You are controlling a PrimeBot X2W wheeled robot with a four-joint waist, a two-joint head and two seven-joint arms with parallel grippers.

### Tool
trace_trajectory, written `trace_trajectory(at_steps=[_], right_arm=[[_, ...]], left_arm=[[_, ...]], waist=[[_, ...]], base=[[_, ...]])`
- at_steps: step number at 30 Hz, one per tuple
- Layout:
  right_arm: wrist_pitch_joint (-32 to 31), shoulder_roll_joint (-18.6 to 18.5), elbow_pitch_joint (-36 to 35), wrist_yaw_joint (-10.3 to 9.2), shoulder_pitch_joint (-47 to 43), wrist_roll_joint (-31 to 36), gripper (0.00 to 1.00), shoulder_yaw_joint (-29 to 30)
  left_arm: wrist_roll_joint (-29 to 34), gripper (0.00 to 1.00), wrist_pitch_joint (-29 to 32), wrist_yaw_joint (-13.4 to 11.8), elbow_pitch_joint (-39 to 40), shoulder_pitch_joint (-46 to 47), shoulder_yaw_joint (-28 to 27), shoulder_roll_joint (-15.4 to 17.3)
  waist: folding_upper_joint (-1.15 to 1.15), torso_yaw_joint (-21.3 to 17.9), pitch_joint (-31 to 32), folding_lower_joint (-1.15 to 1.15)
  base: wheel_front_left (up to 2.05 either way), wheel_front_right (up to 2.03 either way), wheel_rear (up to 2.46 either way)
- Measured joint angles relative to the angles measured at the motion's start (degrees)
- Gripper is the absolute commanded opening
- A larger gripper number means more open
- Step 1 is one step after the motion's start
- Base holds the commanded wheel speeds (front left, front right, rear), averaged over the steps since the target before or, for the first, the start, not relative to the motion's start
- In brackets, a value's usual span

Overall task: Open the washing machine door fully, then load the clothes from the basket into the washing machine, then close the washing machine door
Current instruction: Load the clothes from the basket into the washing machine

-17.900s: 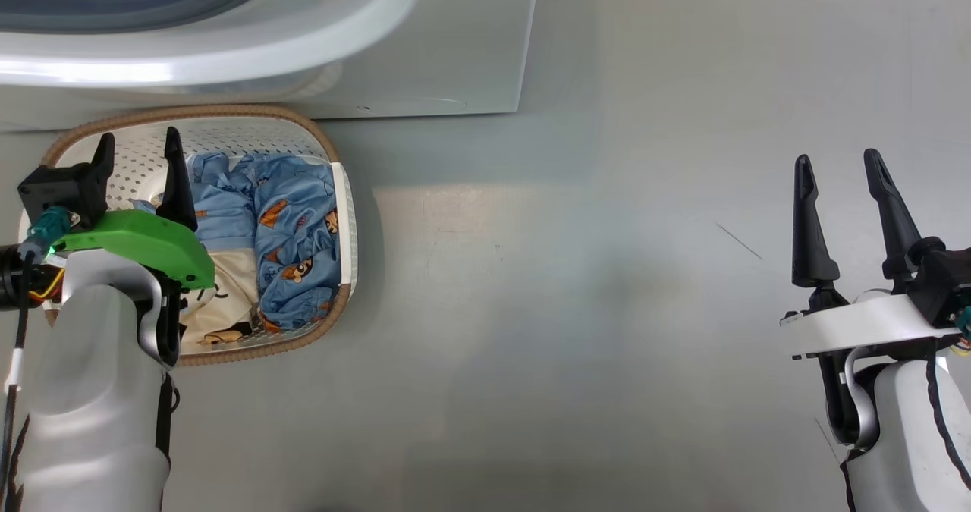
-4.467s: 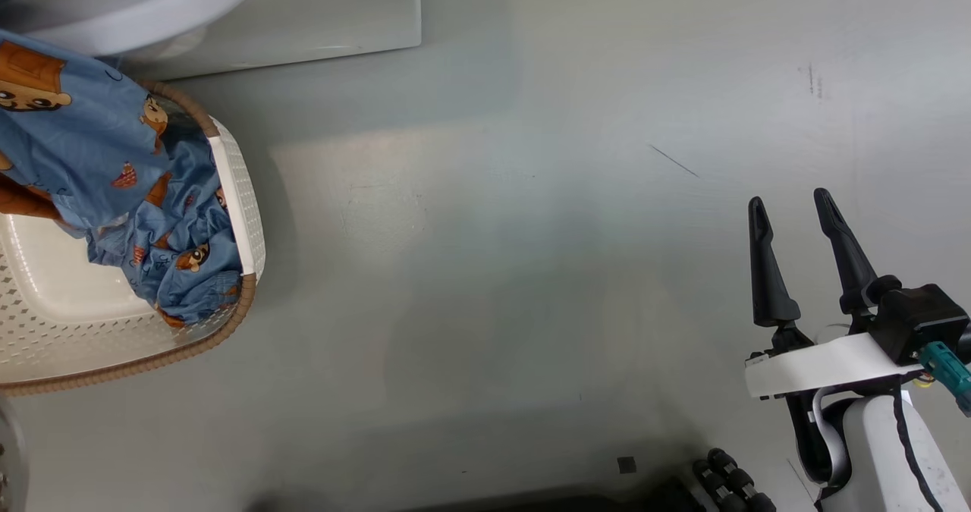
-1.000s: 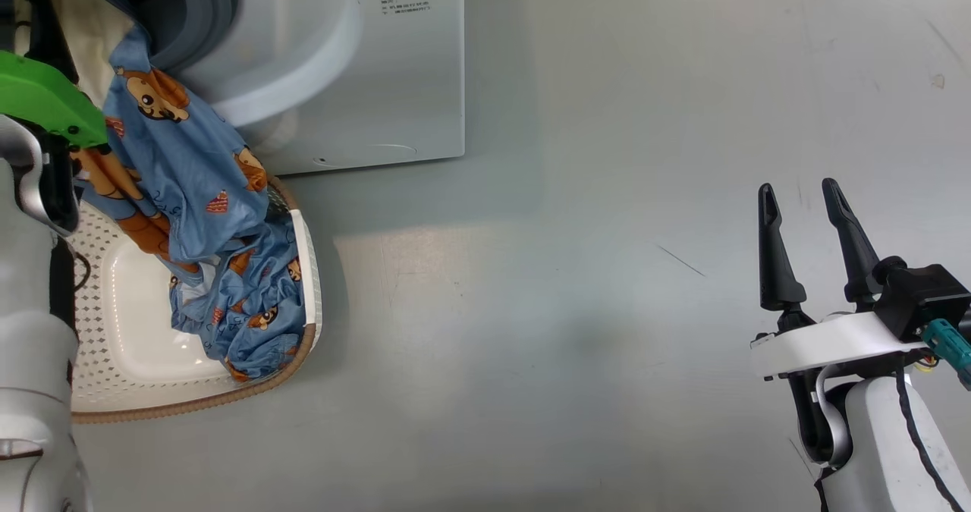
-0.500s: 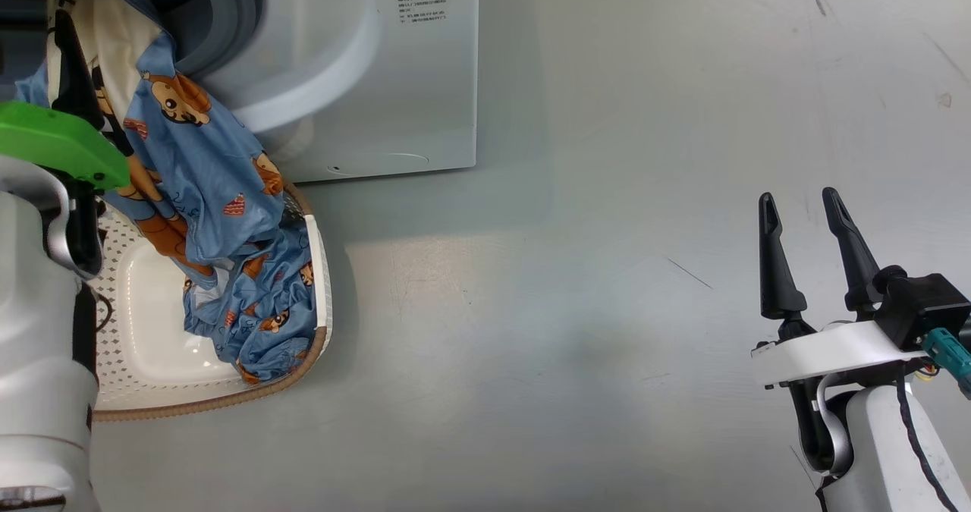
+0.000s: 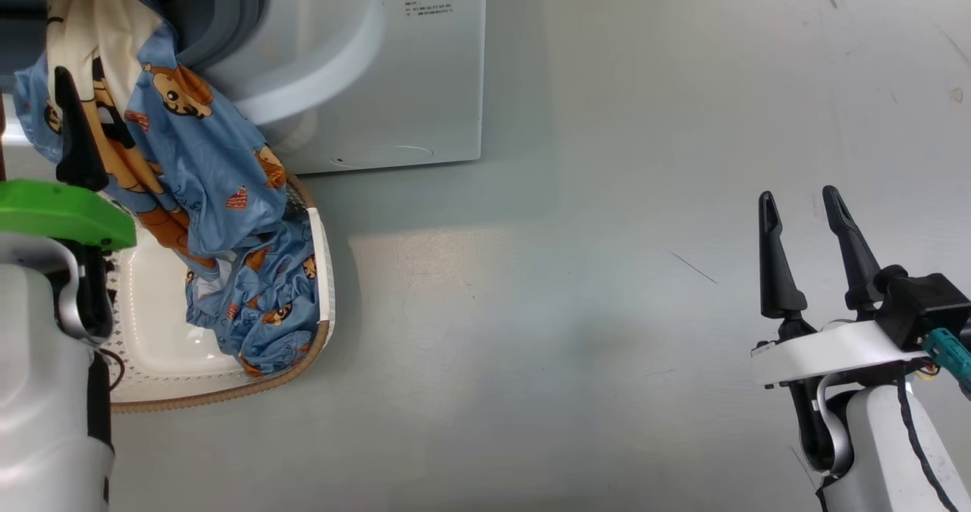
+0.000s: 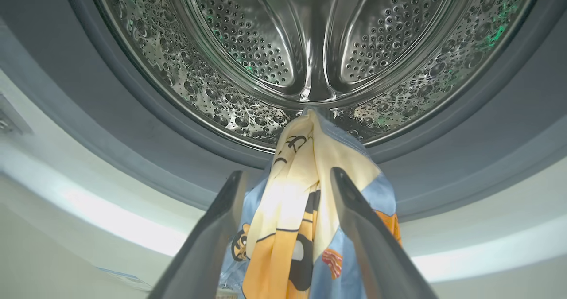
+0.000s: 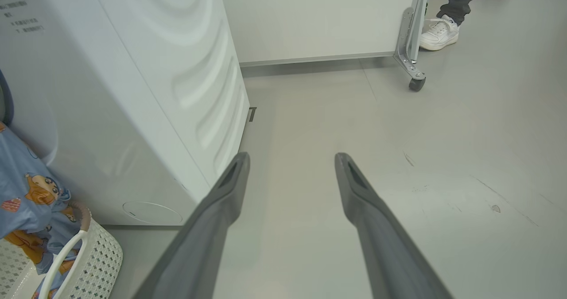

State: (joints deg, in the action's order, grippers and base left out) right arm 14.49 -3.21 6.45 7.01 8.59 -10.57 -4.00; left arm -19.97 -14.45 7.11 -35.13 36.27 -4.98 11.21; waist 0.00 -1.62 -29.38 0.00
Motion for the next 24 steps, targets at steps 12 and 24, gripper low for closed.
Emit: trace_trajectory(at_steps=[12,24], right_arm=[[0.0,0.0,-0.2,0.0,0.0,0.0,1.0,-0.2],[0.0,-0.3,-0.2,0.0,0.0,0.0,1.0,-0.6]], left_arm=[[0.8,1.0,0.0,0.0,9.0,-10.9,-2.7,-4.7],[3.1,1.0,0.0,0.0,14.0,-20.5,-3.2,-6.9]], waist=[[0.0,0.1,-1.0,0.0],[0.0,0.1,-1.3,0.0]], base=[[0.0,0.0,0.0],[0.0,0.0,0.0]])
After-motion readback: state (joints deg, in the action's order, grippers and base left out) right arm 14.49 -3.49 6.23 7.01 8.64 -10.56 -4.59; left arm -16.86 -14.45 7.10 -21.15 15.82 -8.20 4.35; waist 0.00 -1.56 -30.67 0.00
